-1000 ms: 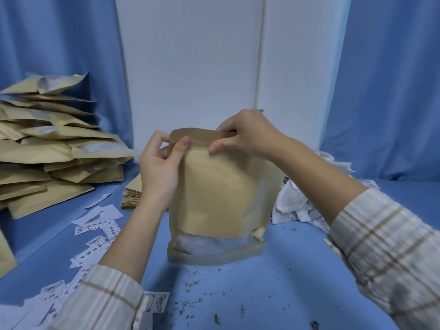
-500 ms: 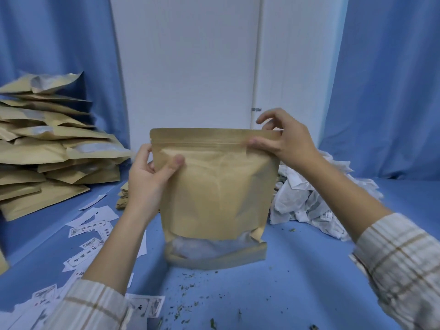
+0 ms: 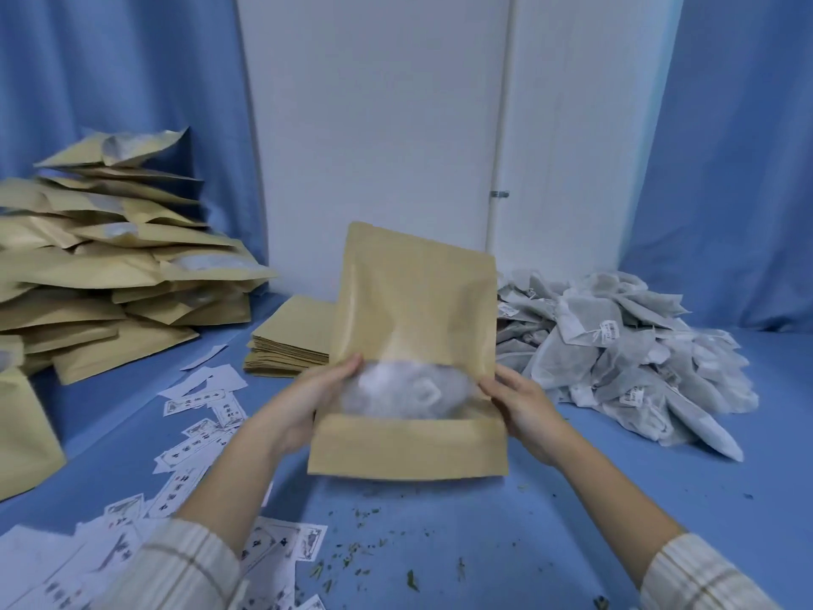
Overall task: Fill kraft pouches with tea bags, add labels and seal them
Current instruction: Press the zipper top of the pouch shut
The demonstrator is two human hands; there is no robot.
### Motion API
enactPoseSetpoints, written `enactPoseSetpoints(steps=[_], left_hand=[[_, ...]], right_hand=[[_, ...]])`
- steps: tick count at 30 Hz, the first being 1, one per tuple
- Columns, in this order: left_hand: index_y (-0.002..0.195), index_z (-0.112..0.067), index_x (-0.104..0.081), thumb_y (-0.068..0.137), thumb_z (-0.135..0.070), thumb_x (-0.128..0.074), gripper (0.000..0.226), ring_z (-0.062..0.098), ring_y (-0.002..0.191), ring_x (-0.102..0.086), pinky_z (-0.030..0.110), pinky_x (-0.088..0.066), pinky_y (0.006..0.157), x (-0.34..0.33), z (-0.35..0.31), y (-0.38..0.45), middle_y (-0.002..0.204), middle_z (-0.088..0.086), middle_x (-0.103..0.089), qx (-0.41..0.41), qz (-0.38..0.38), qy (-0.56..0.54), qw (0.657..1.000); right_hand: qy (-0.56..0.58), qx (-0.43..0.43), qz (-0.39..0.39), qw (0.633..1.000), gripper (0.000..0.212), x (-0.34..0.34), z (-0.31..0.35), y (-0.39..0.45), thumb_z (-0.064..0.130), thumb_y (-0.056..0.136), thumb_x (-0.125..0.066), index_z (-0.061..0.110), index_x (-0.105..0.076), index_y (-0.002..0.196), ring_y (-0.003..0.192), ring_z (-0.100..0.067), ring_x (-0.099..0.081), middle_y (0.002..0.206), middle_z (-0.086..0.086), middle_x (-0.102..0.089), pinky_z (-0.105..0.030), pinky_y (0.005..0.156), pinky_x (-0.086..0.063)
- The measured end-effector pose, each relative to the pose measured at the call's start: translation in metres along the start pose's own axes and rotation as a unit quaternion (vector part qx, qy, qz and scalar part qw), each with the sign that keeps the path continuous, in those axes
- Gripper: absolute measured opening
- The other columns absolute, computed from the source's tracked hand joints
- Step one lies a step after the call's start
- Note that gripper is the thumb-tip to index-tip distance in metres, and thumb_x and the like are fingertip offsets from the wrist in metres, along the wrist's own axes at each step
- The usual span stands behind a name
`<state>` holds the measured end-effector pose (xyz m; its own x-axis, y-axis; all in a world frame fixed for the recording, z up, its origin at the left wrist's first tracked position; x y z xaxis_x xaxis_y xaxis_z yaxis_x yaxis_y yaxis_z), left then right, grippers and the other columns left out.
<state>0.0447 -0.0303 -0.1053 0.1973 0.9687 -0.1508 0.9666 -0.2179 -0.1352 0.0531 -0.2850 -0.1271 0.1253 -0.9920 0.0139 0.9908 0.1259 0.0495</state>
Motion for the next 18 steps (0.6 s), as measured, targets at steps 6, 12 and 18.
enactPoseSetpoints(steps=[6, 12, 18], left_hand=[[0.106, -0.016, -0.070, 0.078, -0.053, -0.053, 0.050, 0.024, 0.094, -0.065, 0.041, -0.053, 0.084, 0.008, -0.036, -0.020, 0.110, 0.005, -0.067, -0.072, 0.055, -0.273, 0.958], [0.097, -0.014, -0.058, 0.090, -0.056, -0.040, 0.046, 0.029, 0.065, -0.059, 0.045, -0.054, 0.078, 0.022, -0.040, -0.050, 0.081, 0.008, -0.060, -0.111, 0.028, -0.363, 0.925], [0.126, -0.004, -0.051, 0.102, -0.030, -0.030, 0.040, 0.022, 0.095, -0.062, 0.025, -0.052, 0.082, 0.106, -0.092, -0.074, 0.108, 0.012, -0.062, -0.182, -0.208, -0.280, 0.919]], right_hand=[[0.195, -0.012, -0.014, 0.981, 0.020, -0.028, 0.020, 0.005, 0.006, 0.094, -0.044, 0.001, -0.059, 0.106, 0.065, -0.015, -0.062, 0.085, -0.013, -0.064, -0.022, 0.055, -0.051], [0.229, 0.067, -0.048, 0.970, 0.020, -0.111, 0.076, 0.008, 0.002, 0.089, -0.046, 0.010, -0.052, 0.071, 0.050, -0.010, -0.057, 0.059, -0.004, -0.057, -0.017, 0.043, -0.043], [0.218, -0.005, 0.211, 0.953, 0.055, -0.380, 0.216, 0.039, 0.046, 0.096, -0.038, 0.009, -0.034, 0.136, 0.113, -0.036, -0.055, 0.135, -0.017, -0.046, -0.043, 0.091, -0.050]])
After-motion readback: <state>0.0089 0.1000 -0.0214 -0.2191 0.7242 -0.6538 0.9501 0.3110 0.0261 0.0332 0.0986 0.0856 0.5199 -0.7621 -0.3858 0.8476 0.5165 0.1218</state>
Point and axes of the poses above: each hand's wrist, its own y-axis towards the middle knuckle, its own x-axis out of the back of the hand, z = x × y, the point moved 3 cm from there along y, towards the middle knuckle
